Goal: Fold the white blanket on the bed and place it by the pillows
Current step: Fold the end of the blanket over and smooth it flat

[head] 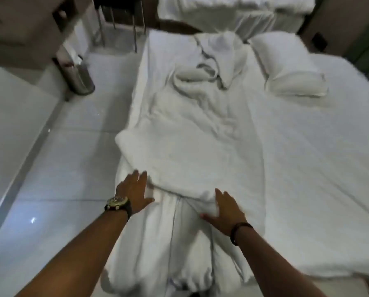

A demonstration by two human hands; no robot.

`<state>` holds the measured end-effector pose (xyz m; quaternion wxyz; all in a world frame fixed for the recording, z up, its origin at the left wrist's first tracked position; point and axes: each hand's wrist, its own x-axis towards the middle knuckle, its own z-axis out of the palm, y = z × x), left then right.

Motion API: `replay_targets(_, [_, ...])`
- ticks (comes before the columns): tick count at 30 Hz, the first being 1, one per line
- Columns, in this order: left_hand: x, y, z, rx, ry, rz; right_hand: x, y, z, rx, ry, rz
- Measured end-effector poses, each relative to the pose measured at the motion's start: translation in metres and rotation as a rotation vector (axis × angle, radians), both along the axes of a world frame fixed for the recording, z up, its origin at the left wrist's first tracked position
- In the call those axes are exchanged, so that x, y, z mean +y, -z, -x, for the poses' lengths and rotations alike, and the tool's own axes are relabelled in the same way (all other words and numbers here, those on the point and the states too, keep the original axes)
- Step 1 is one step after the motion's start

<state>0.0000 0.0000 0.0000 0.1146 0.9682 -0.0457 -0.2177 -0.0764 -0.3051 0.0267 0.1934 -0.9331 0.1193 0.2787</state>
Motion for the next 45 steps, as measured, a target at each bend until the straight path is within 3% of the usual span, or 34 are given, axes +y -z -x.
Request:
replay_targets(4, [0.01, 0.053, -0.012, 0.047, -0.537, 0.308, -0.003, 0.057, 0.048, -0.048, -0.114, 0.342])
replay_targets(7, [0.014, 0.075, -0.033, 0.081, -0.825, 0.554, -0.004, 0.087, 0.064, -0.128, -0.188, 0.441])
replay_targets(11, [-0.006, 0.071, -0.067, 0.082, -1.044, 0.913, -0.005, 0.088, 0.042, -0.216, -0.191, 0.417])
replay_targets(14, [-0.017, 0.072, -0.088, 0.048, -1.144, 0.965, -0.019, 0.071, 0.028, -0.274, -0.051, 0.281])
replay_targets(17, [-0.012, 0.081, -0.1, 0.022, -1.117, 0.927, -0.072, 0.056, 0.053, -0.339, 0.067, 0.341])
replay_targets(22, [-0.061, 0.068, -0.085, -0.019, -0.83, 0.848, -0.166, 0.062, 0.131, -0.159, 0.179, 0.543])
replay_targets(26, [-0.112, 0.045, -0.064, -0.142, -0.929, 1.209, -0.139, 0.067, 0.133, -0.326, 0.468, 0.296])
replay_targets(27, [-0.116, 0.042, -0.059, -0.148, -0.947, 1.27, -0.12, 0.071, 0.133, -0.353, 0.474, 0.205])
replay_targets(29, [-0.116, 0.029, -0.047, -0.183, -0.917, 1.285, -0.085, 0.087, 0.136, -0.423, 0.287, 0.128])
replay_targets(31, [-0.106, 0.017, -0.035, -0.227, -0.891, 1.231, -0.07, 0.113, 0.137, -0.33, 0.108, 0.216])
replay_targets(33, [-0.09, 0.009, -0.024, -0.271, -0.893, 1.303, -0.08, 0.135, 0.127, -0.2, 0.098, 0.362])
replay_targets(35, [-0.074, 0.006, -0.009, -0.167, -0.887, 1.388, -0.099, 0.146, 0.12, -0.114, 0.099, 0.444])
replay_targets(37, [-0.067, 0.014, 0.014, 0.081, -0.806, 1.324, -0.113, 0.148, 0.117, -0.125, -0.004, 0.485])
replay_targets(39, [-0.067, 0.032, 0.039, 0.305, -0.664, 1.084, -0.123, 0.142, 0.112, -0.165, -0.041, 0.462])
replay_targets(42, [-0.071, 0.05, 0.061, 0.252, -0.519, 0.72, -0.13, 0.124, 0.099, -0.205, 0.084, 0.322])
replay_targets(45, [-0.072, 0.046, 0.066, 0.12, -0.671, 0.898, -0.137, 0.103, 0.093, -0.281, 0.391, 0.201])
